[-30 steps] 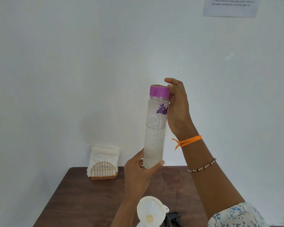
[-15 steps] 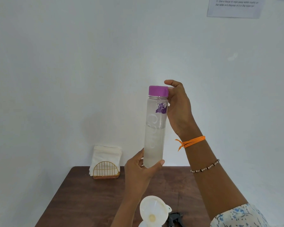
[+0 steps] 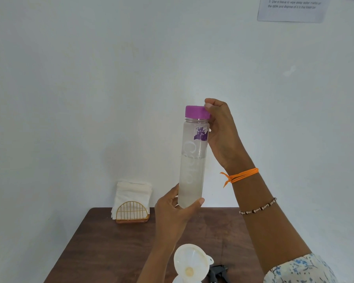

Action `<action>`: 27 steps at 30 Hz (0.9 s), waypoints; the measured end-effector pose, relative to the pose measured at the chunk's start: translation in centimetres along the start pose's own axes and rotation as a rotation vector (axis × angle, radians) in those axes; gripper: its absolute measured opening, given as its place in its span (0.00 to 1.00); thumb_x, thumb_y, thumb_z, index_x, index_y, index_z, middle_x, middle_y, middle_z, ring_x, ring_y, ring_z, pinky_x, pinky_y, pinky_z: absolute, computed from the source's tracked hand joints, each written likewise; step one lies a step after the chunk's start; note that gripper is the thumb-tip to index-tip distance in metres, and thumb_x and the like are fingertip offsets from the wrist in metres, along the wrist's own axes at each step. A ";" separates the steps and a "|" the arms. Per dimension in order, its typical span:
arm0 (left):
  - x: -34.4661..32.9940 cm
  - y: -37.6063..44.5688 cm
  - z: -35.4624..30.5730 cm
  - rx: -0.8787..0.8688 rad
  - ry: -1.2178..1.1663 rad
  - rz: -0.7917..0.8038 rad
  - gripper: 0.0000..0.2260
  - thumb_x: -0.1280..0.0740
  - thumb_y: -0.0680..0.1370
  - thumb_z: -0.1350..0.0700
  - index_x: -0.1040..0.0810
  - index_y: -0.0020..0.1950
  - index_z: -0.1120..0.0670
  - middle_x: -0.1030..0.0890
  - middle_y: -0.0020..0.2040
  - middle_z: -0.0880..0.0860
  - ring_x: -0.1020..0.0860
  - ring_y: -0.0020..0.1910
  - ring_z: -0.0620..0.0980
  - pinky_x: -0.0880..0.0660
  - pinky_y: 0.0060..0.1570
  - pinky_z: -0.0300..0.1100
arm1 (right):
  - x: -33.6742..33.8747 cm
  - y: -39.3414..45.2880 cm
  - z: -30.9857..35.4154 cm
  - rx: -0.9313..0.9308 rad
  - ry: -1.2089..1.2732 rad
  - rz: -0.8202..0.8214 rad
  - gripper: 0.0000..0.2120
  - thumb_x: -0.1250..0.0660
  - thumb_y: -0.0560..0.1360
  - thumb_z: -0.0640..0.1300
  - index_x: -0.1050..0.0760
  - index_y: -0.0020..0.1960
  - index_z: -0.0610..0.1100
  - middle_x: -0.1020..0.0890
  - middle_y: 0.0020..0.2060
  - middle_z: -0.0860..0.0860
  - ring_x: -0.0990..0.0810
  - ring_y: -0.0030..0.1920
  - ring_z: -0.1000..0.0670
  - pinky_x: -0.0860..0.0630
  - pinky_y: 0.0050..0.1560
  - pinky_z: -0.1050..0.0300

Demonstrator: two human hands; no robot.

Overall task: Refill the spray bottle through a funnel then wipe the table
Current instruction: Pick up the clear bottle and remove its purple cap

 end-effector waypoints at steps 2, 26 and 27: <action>-0.1 0.0 -0.2 -0.004 -0.007 0.009 0.19 0.22 0.65 0.52 0.26 0.48 0.36 0.22 0.44 0.31 0.21 0.44 0.31 0.27 0.37 0.24 | 0.5 0.1 -0.1 0.011 -0.079 -0.046 0.18 0.31 0.73 0.46 0.36 0.57 0.48 0.25 0.51 0.47 0.21 0.44 0.51 0.24 0.44 0.57; -0.7 -0.3 -0.4 0.001 -0.019 0.047 0.19 0.23 0.65 0.54 0.25 0.48 0.37 0.22 0.40 0.26 0.23 0.44 0.28 0.28 0.37 0.24 | 0.1 -0.2 0.9 -0.007 0.043 0.033 0.11 0.47 0.79 0.38 0.26 0.46 0.44 0.23 0.44 0.49 0.25 0.44 0.52 0.25 0.41 0.61; -0.7 -0.3 -0.4 0.001 -0.020 0.051 0.19 0.23 0.65 0.54 0.25 0.48 0.37 0.22 0.40 0.25 0.22 0.44 0.29 0.27 0.38 0.25 | 0.0 -0.2 0.9 -0.016 0.084 0.040 0.12 0.47 0.79 0.39 0.25 0.44 0.44 0.22 0.43 0.49 0.25 0.45 0.51 0.26 0.43 0.59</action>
Point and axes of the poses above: each hand's wrist, its own y-axis towards the middle knuckle, its own x-axis out of the back of the hand, z = x × y, the point moved 10 cm from there along y, towards the middle knuckle
